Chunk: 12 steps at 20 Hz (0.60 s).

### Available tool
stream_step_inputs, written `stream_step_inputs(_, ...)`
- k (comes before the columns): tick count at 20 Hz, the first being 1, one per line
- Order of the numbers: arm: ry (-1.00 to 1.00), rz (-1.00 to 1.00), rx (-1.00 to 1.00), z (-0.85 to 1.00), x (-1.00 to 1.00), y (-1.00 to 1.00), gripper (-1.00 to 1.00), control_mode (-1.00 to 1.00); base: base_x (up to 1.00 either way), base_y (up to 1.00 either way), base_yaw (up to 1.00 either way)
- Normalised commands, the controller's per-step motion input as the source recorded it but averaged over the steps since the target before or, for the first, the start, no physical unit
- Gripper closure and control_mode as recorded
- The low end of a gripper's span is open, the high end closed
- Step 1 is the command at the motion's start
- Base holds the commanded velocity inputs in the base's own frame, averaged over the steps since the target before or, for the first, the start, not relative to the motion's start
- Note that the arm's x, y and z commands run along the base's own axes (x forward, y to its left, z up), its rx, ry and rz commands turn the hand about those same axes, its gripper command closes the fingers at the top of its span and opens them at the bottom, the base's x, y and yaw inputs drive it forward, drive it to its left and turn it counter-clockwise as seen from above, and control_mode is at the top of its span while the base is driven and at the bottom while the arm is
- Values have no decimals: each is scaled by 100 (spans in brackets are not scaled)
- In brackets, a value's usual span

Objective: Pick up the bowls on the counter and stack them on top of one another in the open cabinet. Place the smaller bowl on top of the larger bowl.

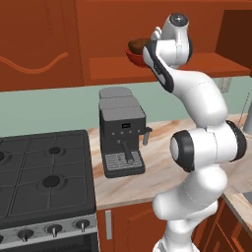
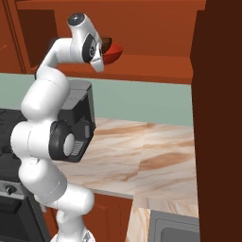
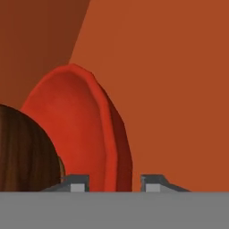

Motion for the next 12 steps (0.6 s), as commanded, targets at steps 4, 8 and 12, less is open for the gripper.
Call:
stream_step_inputs(4, 1, 0, 0, -3, 0, 9, -100, -100, 0, 0, 0)
stream_step_inputs(8, 0, 0, 0, 0, 0, 5, -100, -100, 0, 0, 0)
stream_step_inputs(12, -2, 0, 0, 0, -2, 0, -100, -100, 0, 0, 0)
